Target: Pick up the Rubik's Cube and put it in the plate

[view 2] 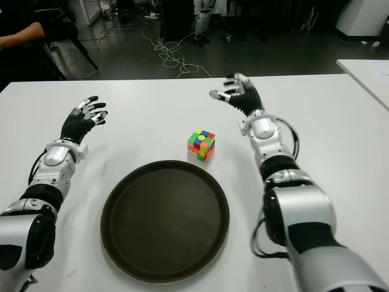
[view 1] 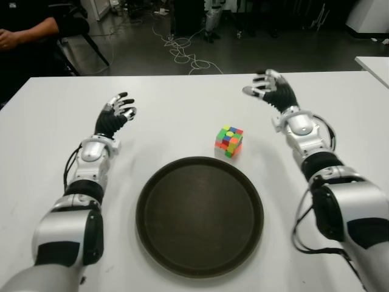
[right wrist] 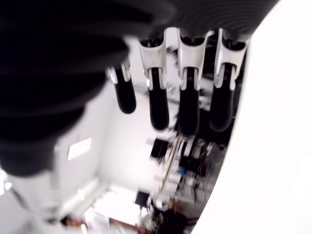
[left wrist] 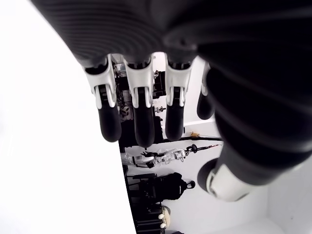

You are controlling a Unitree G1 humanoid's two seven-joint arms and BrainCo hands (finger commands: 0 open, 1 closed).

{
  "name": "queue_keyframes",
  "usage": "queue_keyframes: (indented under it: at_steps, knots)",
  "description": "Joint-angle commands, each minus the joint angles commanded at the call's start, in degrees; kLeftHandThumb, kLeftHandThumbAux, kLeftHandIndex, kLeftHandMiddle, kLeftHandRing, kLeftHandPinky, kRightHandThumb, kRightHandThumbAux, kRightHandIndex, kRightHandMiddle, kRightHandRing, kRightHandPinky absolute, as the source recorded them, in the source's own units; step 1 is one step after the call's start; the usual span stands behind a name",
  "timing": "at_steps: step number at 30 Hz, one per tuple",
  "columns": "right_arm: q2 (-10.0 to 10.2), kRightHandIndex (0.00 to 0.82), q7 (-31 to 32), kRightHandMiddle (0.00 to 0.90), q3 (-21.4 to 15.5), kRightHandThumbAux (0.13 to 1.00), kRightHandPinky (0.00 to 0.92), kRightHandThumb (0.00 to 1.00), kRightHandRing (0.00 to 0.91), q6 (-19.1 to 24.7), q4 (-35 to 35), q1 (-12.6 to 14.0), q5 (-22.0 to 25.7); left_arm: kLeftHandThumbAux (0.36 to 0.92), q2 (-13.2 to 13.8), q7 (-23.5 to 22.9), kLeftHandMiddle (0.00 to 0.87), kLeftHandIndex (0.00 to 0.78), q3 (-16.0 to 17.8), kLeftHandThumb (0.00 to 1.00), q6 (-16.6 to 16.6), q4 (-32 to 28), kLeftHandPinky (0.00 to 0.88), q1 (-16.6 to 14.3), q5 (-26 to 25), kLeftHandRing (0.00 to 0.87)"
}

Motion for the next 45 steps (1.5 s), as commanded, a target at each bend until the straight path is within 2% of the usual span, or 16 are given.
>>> queue_keyframes:
  at_steps: [2, 4, 9, 13, 20, 28, 34, 37, 45]
  knots:
    - [-1.17, 0.094, -1.18, 0.091, 3.17, 0.636, 0.047, 0.0, 0.07, -1.28, -0.72, 0.41, -3.45, 0.723, 0.01, 0.09, 0.225, 0.142, -0.07, 0.13, 0.09, 0.0, 0.254, -0.04, 0.06, 0.227]
    - [-1.46, 0.068, -1.77, 0.059, 4.18, 0.633, 0.024, 0.0, 0.036, -1.68, -0.79, 0.48, -4.51, 0.723, 0.01, 0.11, 0.225, 0.143, -0.1, 0.133, 0.12, 0.0, 0.254, -0.05, 0.07, 0.227]
    - [-4.4, 0.013, -4.02, 0.01, 12.09, 0.568, 0.003, 0.0, 0.005, 0.19, -2.1, -0.16, -13.11, 0.719, -0.01, 0.29, 0.231, 0.15, -0.26, 0.142, 0.35, -0.01, 0.259, -0.15, 0.21, 0.231]
    - [-5.3, 0.002, -3.14, 0.002, 14.97, 0.523, 0.0, 0.0, 0.001, 2.29, -3.19, -1.25, -15.95, 0.72, -0.15, 0.56, 0.234, 0.149, -0.33, 0.13, 0.25, -0.02, 0.257, -0.14, 0.29, 0.233]
    - [-6.55, 0.0, -0.85, 0.0, 17.23, 0.559, 0.0, 0.0, 0.0, 3.5, -4.88, -1.67, -17.39, 0.722, -0.42, 0.9, 0.231, 0.144, -0.26, 0.122, 0.2, 0.28, 0.25, -0.23, 0.18, 0.231]
    - [-8.07, 0.0, 6.66, 0.0, 19.39, 0.621, 0.0, 0.0, 0.0, 2.45, -7.32, -1.48, -17.5, 0.737, -0.55, 0.69, 0.235, 0.155, -0.22, 0.127, 0.04, 0.2, 0.259, -0.25, 0.06, 0.232]
    - [-7.28, 0.0, 12.99, 0.005, 21.6, 0.651, 0.0, 0.0, 0.0, 3.37, -8.37, -0.17, -17.83, 0.724, -0.56, 0.6, 0.235, 0.15, -0.16, 0.132, -0.03, 0.19, 0.258, -0.17, -0.03, 0.235]
    - [-7.31, 0.005, 18.31, 0.016, 22.12, 0.666, 0.0, 0.0, 0.007, 3.09, -7.48, -0.1, -17.09, 0.727, -0.56, 0.64, 0.238, 0.153, -0.22, 0.122, -0.09, 0.16, 0.251, -0.09, 0.05, 0.235]
    - [-7.13, 0.005, 23.03, 0.02, 22.12, 0.705, 0.002, 0.0, 0.017, 2.53, -6.23, -0.4, -16.24, 0.731, -0.63, 0.78, 0.236, 0.153, -0.29, 0.11, -0.15, 0.28, 0.25, -0.06, 0.17, 0.232]
